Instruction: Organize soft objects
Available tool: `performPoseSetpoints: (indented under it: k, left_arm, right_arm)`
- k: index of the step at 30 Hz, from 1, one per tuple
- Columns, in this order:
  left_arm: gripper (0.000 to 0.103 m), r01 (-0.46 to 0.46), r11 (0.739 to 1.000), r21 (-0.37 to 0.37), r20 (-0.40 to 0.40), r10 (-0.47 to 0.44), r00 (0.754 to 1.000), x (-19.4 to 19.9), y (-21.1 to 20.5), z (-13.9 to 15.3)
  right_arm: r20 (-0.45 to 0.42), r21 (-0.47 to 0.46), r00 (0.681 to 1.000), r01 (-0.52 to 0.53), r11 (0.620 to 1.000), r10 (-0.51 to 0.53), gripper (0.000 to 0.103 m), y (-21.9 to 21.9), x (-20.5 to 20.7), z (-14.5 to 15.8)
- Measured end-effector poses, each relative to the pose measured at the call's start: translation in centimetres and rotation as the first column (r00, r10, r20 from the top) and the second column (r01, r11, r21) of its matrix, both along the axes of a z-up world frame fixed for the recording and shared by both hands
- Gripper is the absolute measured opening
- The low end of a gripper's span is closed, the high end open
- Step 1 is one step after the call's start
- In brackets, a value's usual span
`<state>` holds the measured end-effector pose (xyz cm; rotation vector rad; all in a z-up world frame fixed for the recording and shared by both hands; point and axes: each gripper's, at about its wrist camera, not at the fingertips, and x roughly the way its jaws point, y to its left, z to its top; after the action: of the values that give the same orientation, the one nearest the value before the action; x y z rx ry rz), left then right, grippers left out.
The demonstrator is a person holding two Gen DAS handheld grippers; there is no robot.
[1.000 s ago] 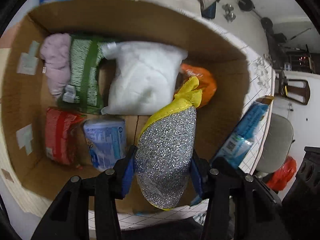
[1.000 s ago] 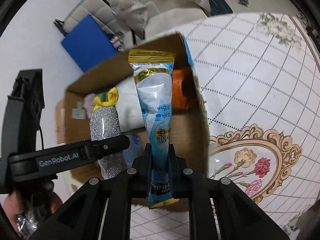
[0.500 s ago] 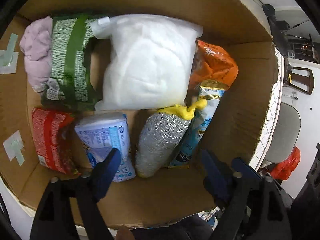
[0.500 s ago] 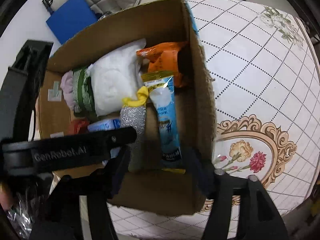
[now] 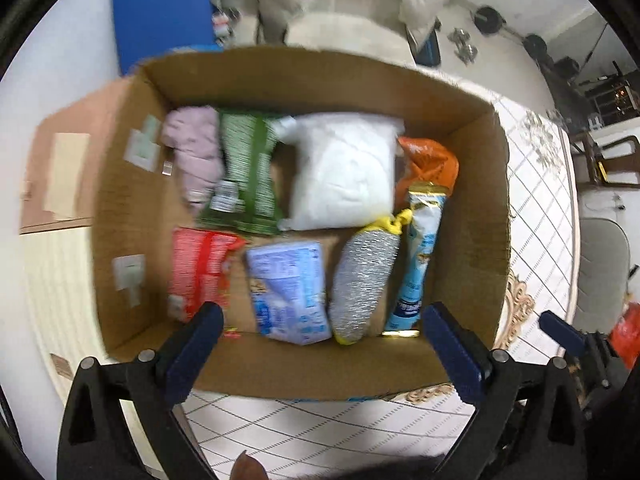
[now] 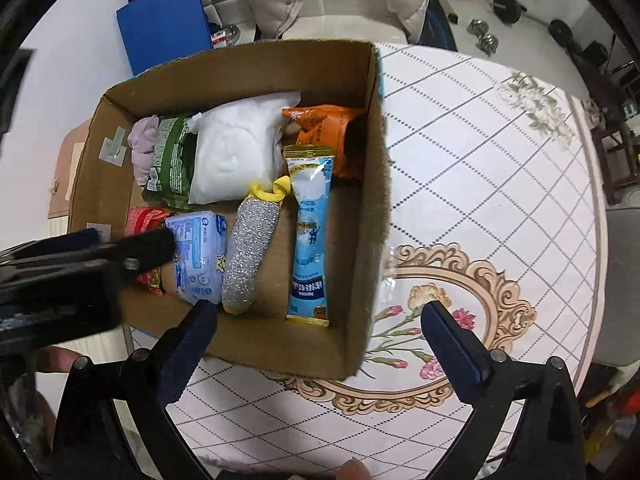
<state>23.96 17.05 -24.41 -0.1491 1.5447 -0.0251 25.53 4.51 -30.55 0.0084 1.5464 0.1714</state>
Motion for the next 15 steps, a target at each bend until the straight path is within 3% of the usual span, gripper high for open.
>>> performPoseSetpoints:
  k: [6, 15]
  left_arm:
    - [0.102, -0.046, 0.994, 0.102, 0.117, 0.033, 0.993, -1.6, 1.7, 2.0]
    - [0.103, -0.067, 0.988, 0.142, 0.223, 0.034, 0.974, -3.7, 1.3, 5.6]
  right_arm:
    - [0.081, -0.024, 0.997, 0.013, 1.000, -0.011, 0.103, -1.0, -1.6, 2.6]
    - [0.145, -0.026, 0.989, 0.027, 0.999, -0.023, 0.103, -2.2, -3.4, 6.4]
